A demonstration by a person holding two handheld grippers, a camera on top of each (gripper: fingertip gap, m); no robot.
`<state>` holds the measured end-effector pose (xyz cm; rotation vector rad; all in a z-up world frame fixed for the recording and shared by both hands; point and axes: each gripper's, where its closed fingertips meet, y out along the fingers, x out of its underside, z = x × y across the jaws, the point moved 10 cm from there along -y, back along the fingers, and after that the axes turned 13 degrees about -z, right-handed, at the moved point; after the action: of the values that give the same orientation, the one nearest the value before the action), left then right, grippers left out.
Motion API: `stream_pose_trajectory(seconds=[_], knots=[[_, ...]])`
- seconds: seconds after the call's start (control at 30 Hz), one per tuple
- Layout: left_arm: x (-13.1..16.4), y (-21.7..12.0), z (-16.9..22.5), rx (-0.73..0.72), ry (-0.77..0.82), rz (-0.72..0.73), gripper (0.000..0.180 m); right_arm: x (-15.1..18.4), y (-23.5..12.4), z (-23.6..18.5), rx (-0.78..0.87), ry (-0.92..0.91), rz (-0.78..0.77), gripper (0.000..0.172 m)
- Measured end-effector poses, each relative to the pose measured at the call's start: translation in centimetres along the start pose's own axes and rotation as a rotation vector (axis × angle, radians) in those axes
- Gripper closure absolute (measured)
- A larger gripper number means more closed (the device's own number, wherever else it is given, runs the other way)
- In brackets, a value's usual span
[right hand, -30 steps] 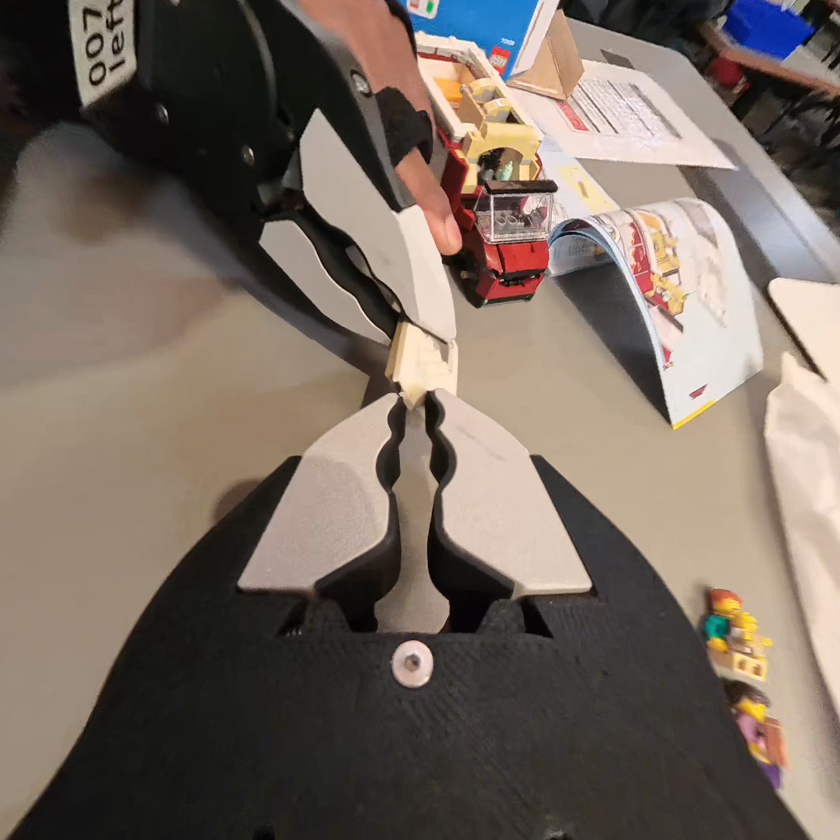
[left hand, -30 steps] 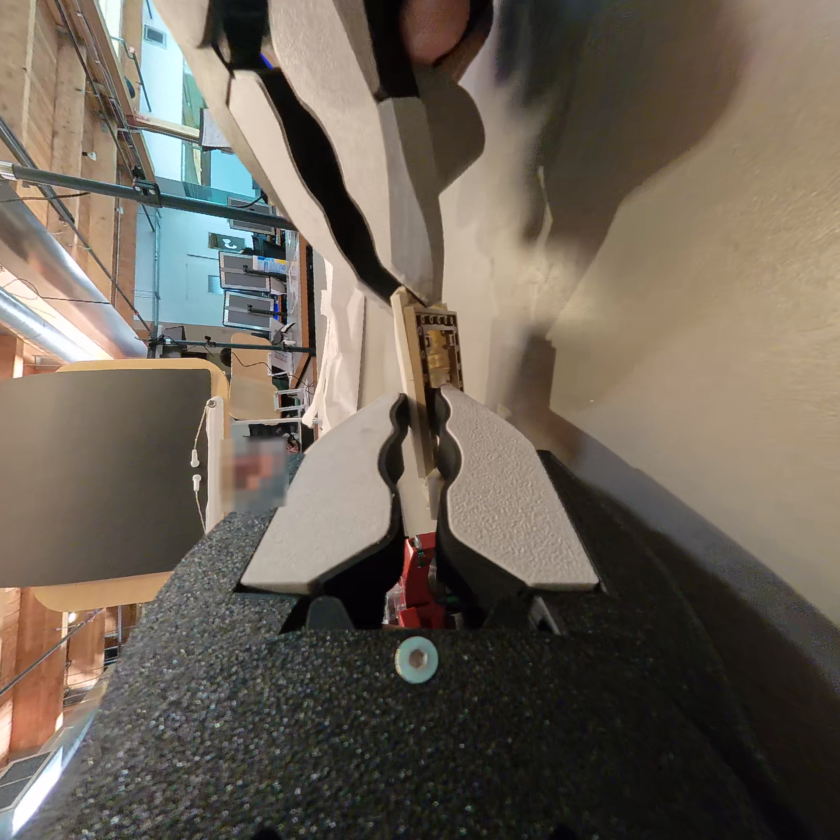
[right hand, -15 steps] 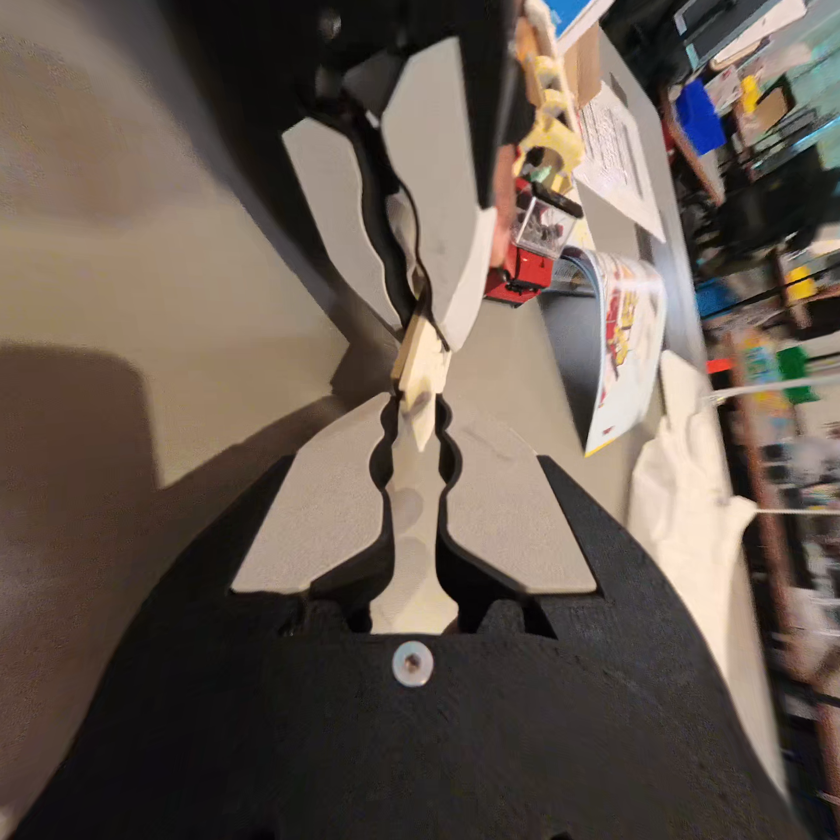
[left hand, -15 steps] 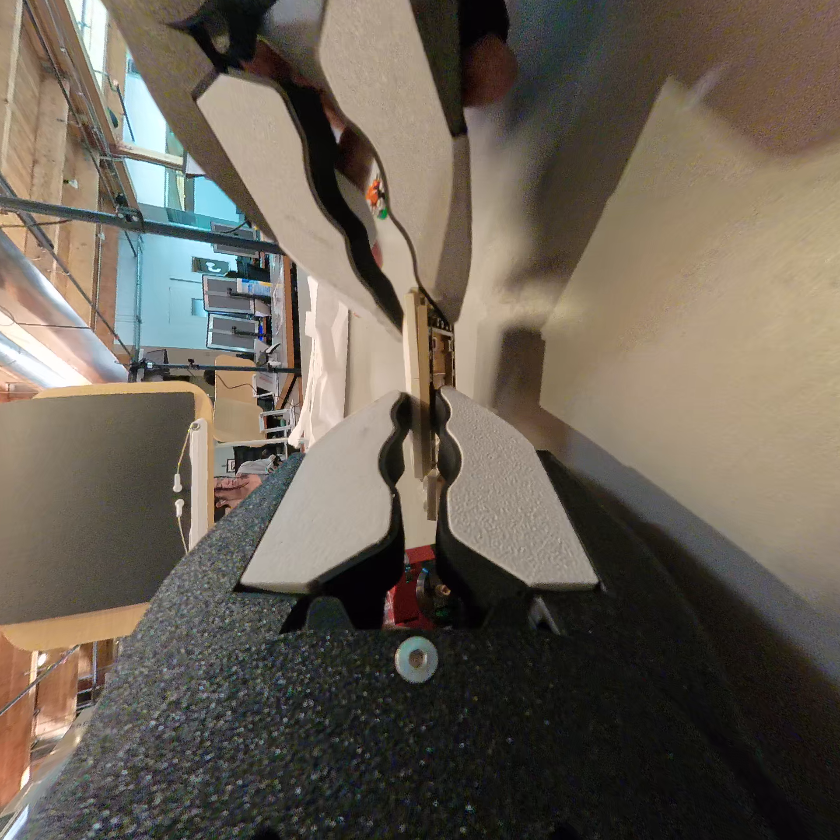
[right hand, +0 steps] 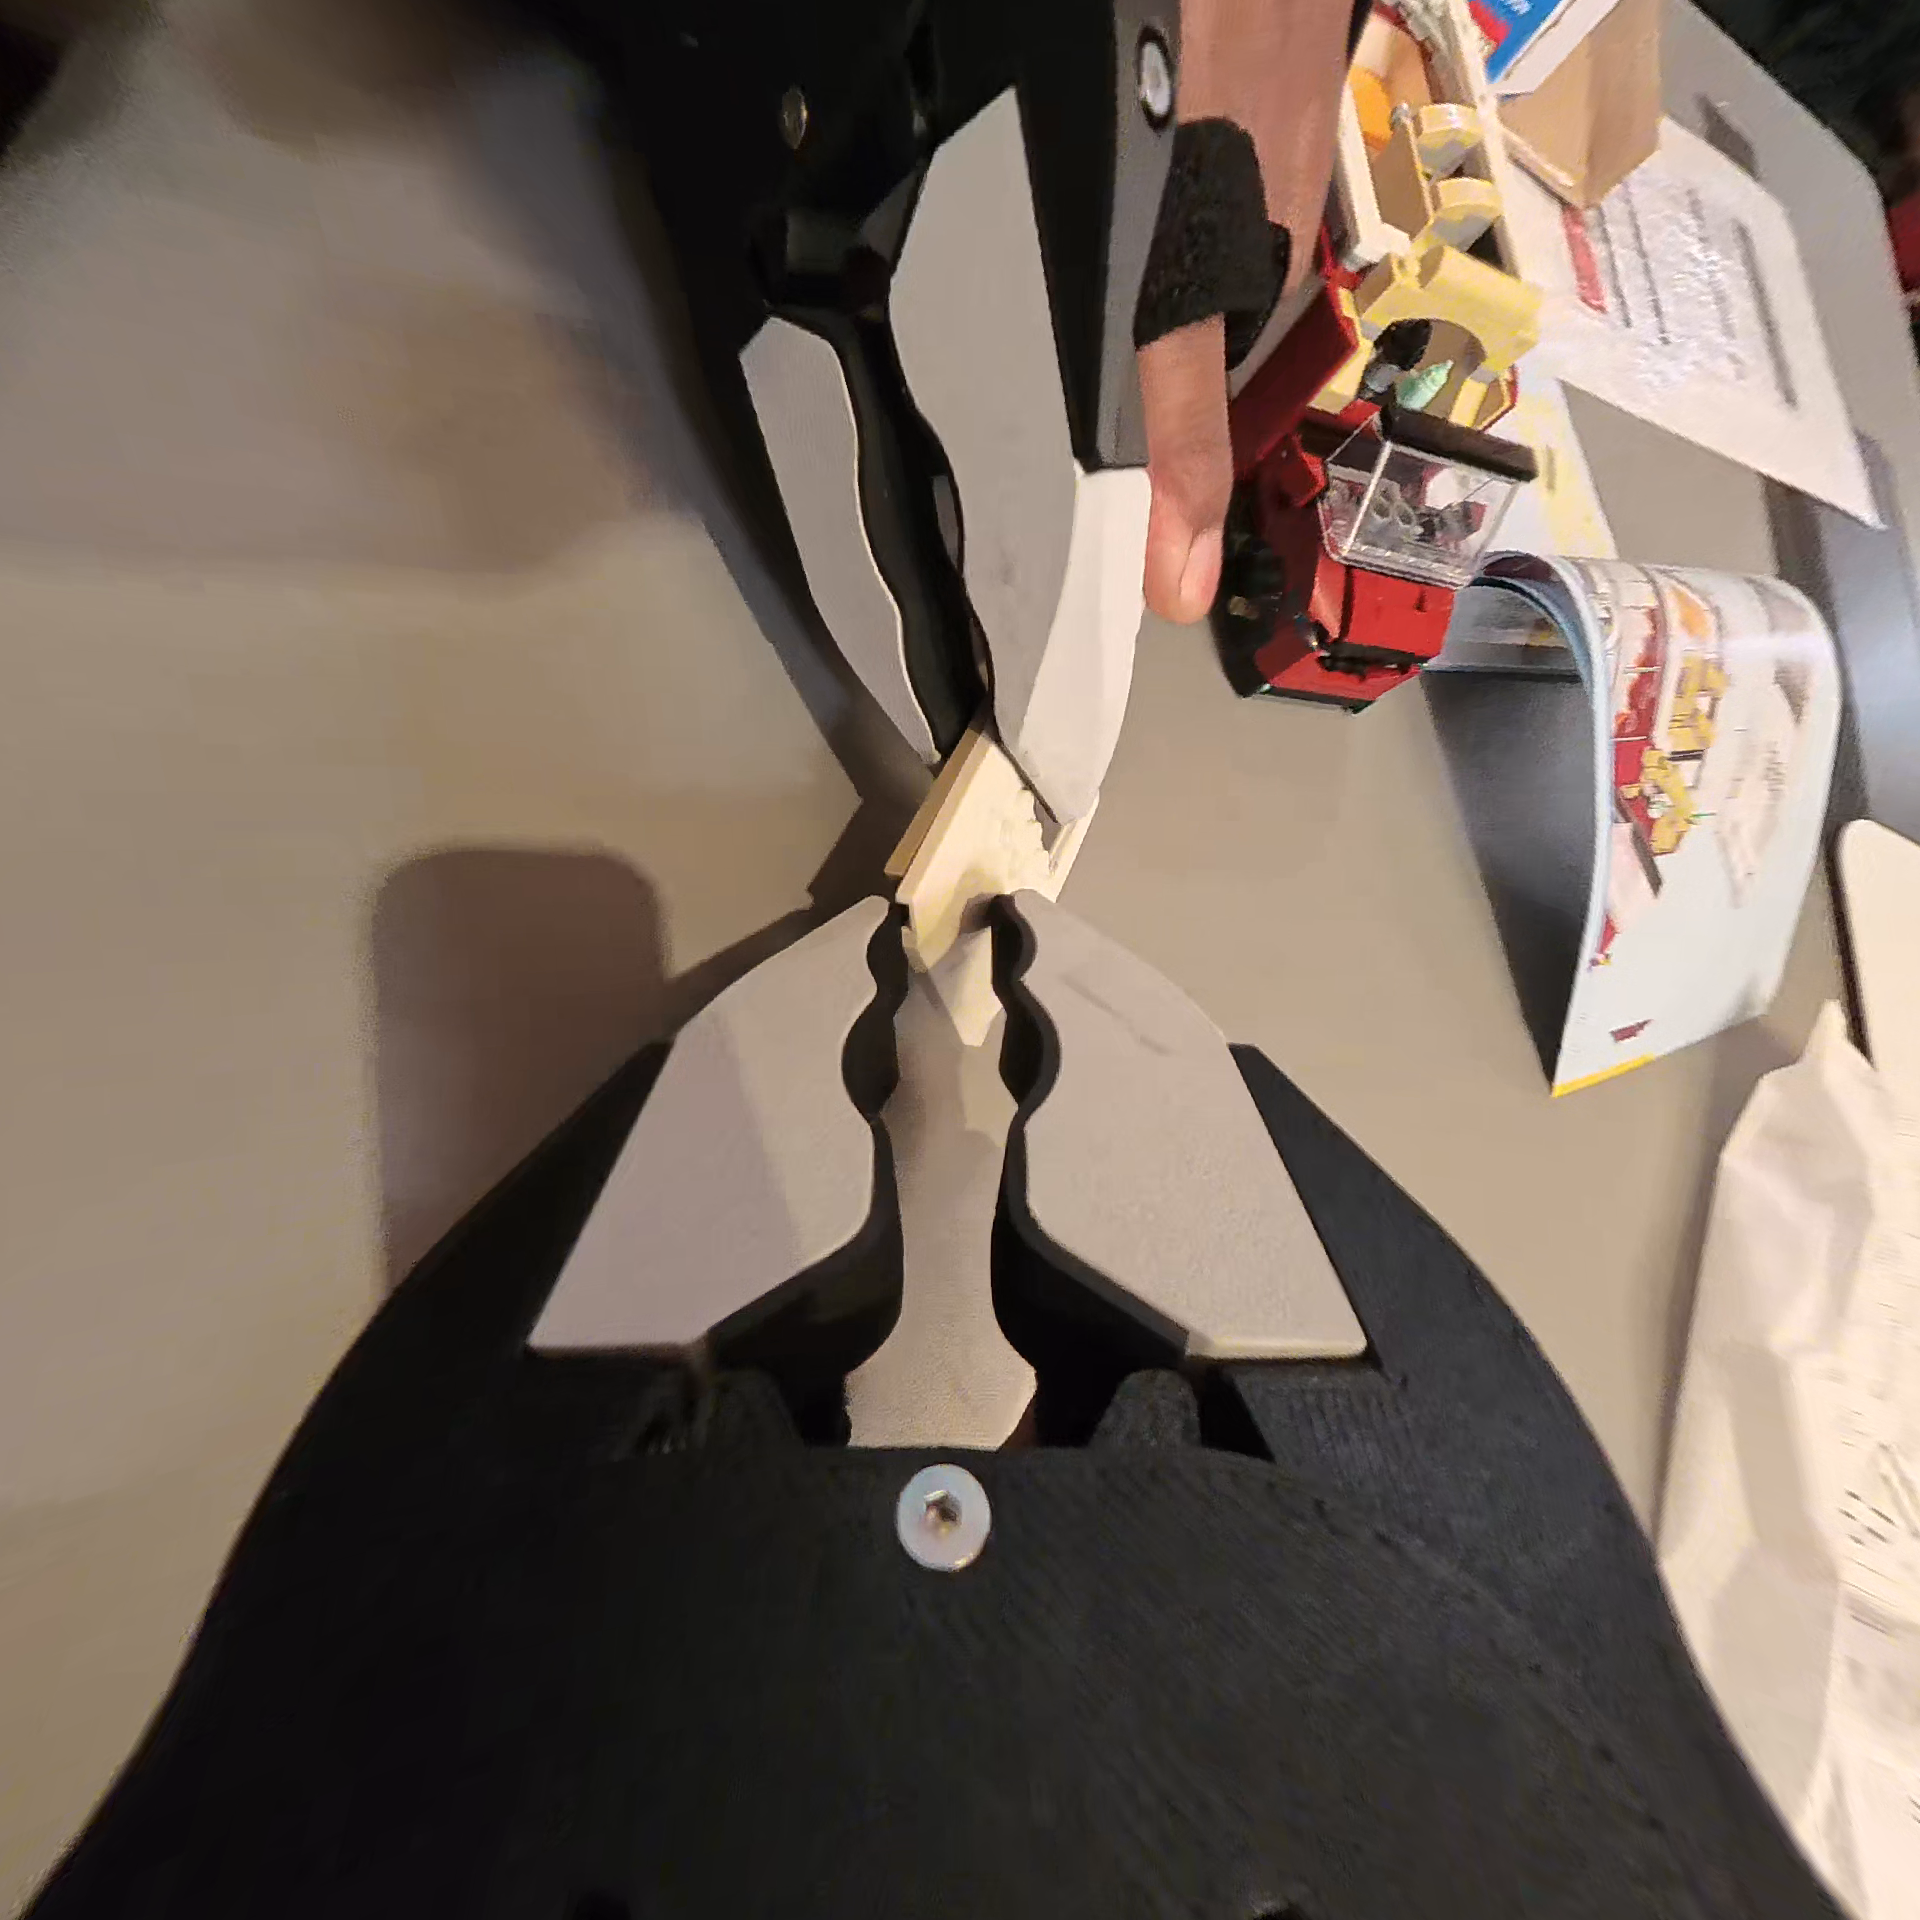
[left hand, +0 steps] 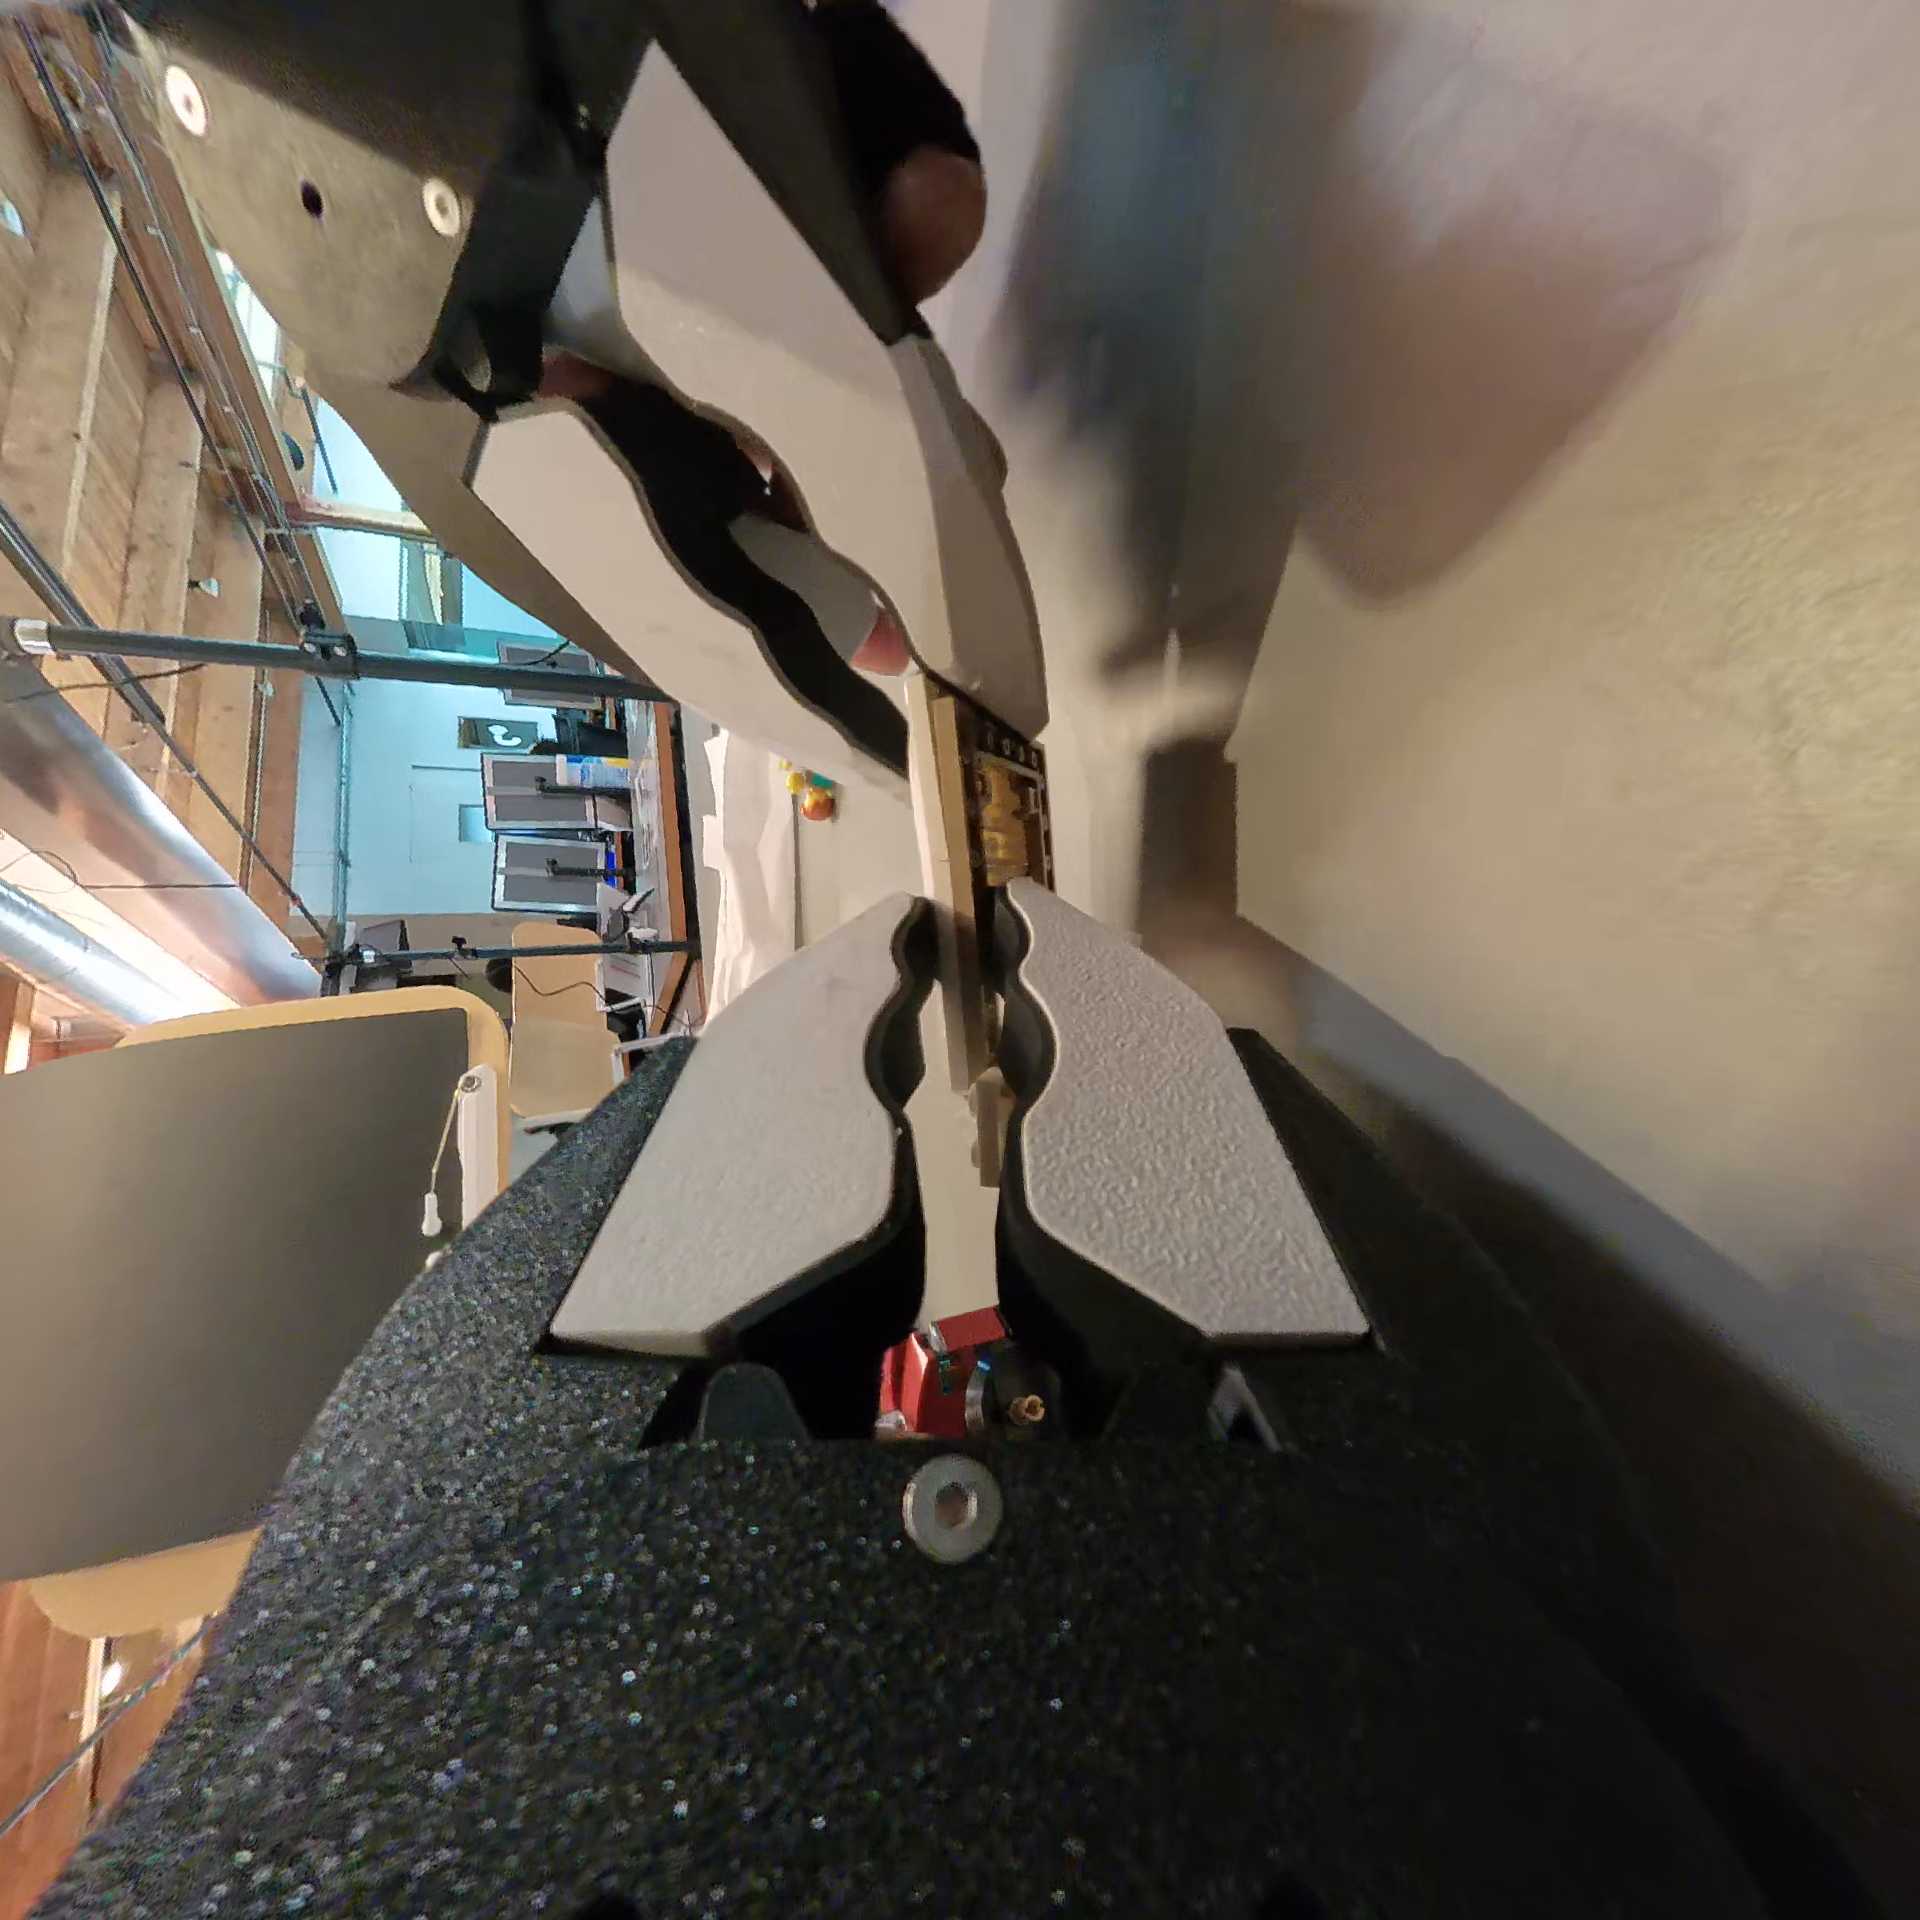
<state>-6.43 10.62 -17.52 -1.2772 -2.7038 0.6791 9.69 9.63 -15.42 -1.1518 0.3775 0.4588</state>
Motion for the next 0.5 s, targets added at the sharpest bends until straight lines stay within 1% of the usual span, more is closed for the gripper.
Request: stream_pose_trajectory(seconds=[0.27, 0.5], knots=[[-0.3, -0.2, 0.0, -0.021, 0.019, 0.036, 0.170, 0.8, -0.2, 1.2, -0.204, 0.102, 0.092, 0.155], [-0.7, -0.4, 0.2, -0.021, 0.042, 0.063, 0.170, 1.4, 0.0, 1.7, -0.361, 0.126, 0.137, 0.152]])
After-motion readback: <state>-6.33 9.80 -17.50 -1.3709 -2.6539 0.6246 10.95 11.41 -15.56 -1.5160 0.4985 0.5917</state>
